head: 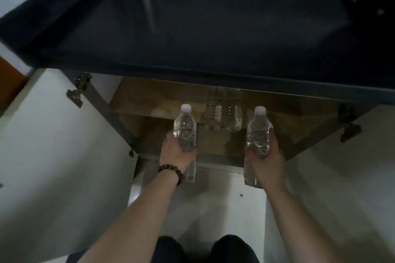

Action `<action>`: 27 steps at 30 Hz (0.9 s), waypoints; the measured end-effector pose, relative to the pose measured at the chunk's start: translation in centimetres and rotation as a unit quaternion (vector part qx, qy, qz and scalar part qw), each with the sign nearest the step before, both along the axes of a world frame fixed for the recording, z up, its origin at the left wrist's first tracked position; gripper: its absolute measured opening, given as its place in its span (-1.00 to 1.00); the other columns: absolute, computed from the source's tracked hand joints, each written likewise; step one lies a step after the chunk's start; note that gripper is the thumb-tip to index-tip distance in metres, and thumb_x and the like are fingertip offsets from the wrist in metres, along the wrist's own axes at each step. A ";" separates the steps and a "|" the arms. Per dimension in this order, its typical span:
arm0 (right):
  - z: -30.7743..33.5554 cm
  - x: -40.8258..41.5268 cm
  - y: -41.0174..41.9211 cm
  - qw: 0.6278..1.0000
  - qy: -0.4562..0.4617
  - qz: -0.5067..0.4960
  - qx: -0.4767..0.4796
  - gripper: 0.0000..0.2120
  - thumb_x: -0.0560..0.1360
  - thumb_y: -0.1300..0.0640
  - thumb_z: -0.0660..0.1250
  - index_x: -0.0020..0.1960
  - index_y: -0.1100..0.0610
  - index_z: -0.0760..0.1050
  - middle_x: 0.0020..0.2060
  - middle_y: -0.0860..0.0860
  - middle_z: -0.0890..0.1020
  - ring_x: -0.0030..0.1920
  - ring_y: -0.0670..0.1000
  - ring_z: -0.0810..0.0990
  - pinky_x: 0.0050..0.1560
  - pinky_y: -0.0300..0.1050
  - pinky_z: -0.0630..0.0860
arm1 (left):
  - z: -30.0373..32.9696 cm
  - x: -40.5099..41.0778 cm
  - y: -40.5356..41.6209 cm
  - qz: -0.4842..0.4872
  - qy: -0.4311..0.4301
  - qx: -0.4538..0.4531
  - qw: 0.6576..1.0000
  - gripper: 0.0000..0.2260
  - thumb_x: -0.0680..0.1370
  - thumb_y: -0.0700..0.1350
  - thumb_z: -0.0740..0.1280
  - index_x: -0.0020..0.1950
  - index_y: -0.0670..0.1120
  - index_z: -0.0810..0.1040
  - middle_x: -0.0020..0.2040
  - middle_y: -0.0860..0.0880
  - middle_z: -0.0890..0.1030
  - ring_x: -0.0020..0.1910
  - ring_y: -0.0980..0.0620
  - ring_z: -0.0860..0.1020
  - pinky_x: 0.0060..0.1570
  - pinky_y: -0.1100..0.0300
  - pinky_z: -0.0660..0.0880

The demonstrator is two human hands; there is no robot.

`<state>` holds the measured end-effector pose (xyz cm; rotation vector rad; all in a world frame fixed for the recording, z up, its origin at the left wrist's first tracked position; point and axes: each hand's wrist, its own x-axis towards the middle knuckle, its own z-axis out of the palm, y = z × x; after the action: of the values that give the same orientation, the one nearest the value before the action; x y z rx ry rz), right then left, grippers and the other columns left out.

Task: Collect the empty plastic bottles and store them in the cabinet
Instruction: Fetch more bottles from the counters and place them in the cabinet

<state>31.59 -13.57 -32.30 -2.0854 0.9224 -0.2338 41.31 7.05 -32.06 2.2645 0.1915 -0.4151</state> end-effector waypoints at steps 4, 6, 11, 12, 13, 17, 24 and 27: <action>-3.5 4.8 -3.2 0.995 -0.085 0.019 0.039 -0.43 0.47 -0.01 0.41 0.42 -0.17 0.28 0.15 0.00 0.60 0.18 0.05 0.54 0.17 -0.03 0.42 | -3.3 7.1 -1.9 -0.034 -0.042 -0.066 0.996 -0.49 0.34 0.03 0.52 0.23 0.01 0.45 0.04 0.06 0.56 -0.01 0.07 0.50 -0.04 0.18 0.44; -4.6 7.1 -4.3 0.994 -0.101 0.027 0.037 -0.44 0.45 -0.09 0.41 0.39 -0.22 0.29 0.11 -0.09 0.57 0.10 -0.03 0.51 0.14 -0.04 0.43 | -4.1 10.2 -2.8 -0.085 -0.057 -0.053 0.993 -0.65 0.34 0.10 0.51 0.06 0.08 0.55 -0.06 0.11 0.59 -0.05 0.09 0.55 -0.12 0.22 0.46; -5.6 11.7 -6.9 0.996 -0.092 0.001 0.007 -0.55 0.41 -0.05 0.44 0.25 -0.04 0.41 0.04 0.04 0.60 0.08 0.13 0.58 0.08 0.03 0.49 | -4.5 14.2 -5.1 -0.100 -0.053 -0.063 0.992 -0.57 0.29 0.21 0.48 0.01 0.02 0.49 -0.08 0.05 0.59 -0.16 0.11 0.55 -0.19 0.22 0.50; -5.7 12.3 -7.4 0.996 -0.092 0.005 0.000 -0.55 0.42 -0.07 0.43 0.26 -0.07 0.41 0.02 0.03 0.60 0.07 0.12 0.58 0.07 0.02 0.48 | -4.5 14.6 -5.5 -0.095 -0.047 -0.088 0.991 -0.69 0.38 0.12 0.49 -0.04 0.04 0.45 -0.10 0.05 0.56 -0.17 0.10 0.52 -0.15 0.21 0.47; -5.8 12.8 -7.7 0.996 -0.091 0.012 -0.005 -0.54 0.42 -0.08 0.41 0.29 -0.13 0.40 -0.02 -0.01 0.58 0.05 0.11 0.57 0.07 0.02 0.47 | -4.5 14.9 -5.9 -0.088 -0.039 -0.108 0.989 -0.72 0.42 0.07 0.48 -0.03 0.05 0.42 -0.09 0.04 0.54 -0.14 0.07 0.50 -0.08 0.17 0.46; -5.9 14.8 -8.8 0.995 -0.099 0.015 0.013 -0.47 0.43 -0.02 0.43 0.35 -0.16 0.36 0.12 0.03 0.59 0.15 0.14 0.55 0.22 0.11 0.45 | -4.4 16.1 -6.9 -0.074 -0.040 -0.169 0.982 -0.53 0.42 0.10 0.49 0.21 -0.03 0.41 -0.04 0.03 0.49 0.03 -0.02 0.51 0.01 0.13 0.38; -6.7 17.4 -9.0 0.998 -0.046 0.013 0.038 -0.53 0.40 -0.03 0.45 0.29 -0.09 0.46 0.20 0.05 0.58 0.17 0.14 0.57 0.23 0.08 0.48 | -6.1 16.1 -7.5 -0.148 -0.141 -0.071 0.976 -0.83 0.50 0.04 0.39 -0.01 0.02 0.47 0.05 -0.03 0.60 0.03 -0.04 0.55 0.03 0.14 0.45; -6.8 17.8 -8.8 0.998 -0.045 0.018 0.030 -0.47 0.34 -0.22 0.42 0.27 -0.16 0.45 0.23 0.02 0.57 0.17 0.14 0.56 0.23 0.11 0.48 | -7.1 16.2 -7.6 -0.133 -0.178 -0.064 0.973 -0.83 0.51 0.00 0.38 0.05 0.01 0.49 0.02 -0.03 0.58 0.09 -0.07 0.55 0.04 0.14 0.43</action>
<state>49.36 -22.32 -39.15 -2.0182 0.8278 -0.2764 57.53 -0.56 -39.15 2.1992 -0.3170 -0.1447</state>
